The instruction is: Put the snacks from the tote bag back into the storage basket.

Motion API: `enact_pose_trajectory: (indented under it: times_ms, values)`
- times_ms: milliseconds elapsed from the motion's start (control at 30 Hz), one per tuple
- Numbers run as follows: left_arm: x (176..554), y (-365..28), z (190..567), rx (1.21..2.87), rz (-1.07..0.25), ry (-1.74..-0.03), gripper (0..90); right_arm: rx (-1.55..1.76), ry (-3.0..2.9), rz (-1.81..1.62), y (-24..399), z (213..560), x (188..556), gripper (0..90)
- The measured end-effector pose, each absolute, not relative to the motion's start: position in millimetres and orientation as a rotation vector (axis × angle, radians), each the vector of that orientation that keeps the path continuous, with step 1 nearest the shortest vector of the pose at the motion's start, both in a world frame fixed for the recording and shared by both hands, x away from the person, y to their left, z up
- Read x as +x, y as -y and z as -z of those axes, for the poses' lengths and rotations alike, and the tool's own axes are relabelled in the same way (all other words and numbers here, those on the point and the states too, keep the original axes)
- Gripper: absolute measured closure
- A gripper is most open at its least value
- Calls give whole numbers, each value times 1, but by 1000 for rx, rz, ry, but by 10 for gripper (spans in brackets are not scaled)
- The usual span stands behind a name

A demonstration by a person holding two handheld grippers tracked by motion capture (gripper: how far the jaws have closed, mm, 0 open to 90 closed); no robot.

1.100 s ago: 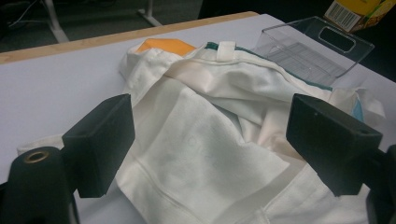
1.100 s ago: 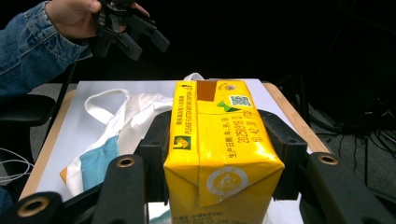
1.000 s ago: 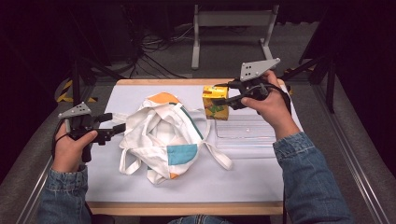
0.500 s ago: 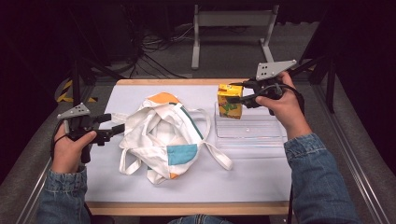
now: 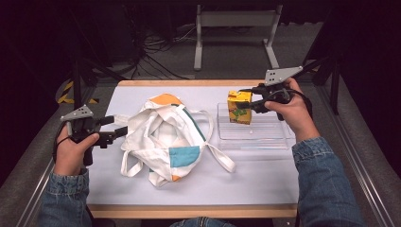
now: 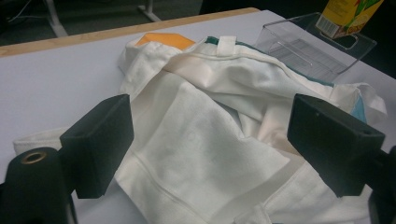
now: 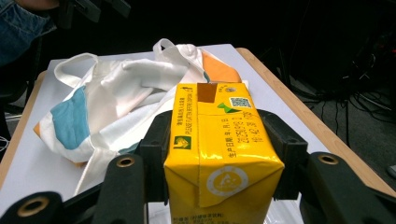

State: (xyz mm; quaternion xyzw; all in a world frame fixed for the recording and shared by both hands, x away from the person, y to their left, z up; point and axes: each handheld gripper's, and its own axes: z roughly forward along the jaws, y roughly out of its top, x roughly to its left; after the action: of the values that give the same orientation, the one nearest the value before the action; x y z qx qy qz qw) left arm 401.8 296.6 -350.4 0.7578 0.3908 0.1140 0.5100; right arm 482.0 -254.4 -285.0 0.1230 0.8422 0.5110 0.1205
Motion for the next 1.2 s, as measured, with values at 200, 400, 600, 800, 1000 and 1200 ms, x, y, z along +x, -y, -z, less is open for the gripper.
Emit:
enact_pose_trajectory:
  times_ms: [200, 400, 600, 800, 1000, 1200]
  values:
    - [400, -298, 351, 1825, -277, -947, 156, 362, -2487, -1477, 256, 295, 487, 507]
    - [400, -299, 351, 1824, -279, -950, 155, 355, -2502, -1474, 254, 303, 490, 507]
    - [400, -299, 351, 1822, -278, -949, 155, 339, -2510, -1492, 250, 312, 491, 507]
    - [400, -298, 351, 1824, -277, -946, 155, 337, -2519, -1502, 248, 321, 492, 507]
    - [400, -298, 352, 1828, -275, -949, 155, 348, -2524, -1523, 250, 334, 492, 507]
    - [400, -297, 352, 1834, -274, -947, 154, 342, -2536, -1523, 252, 342, 491, 507]
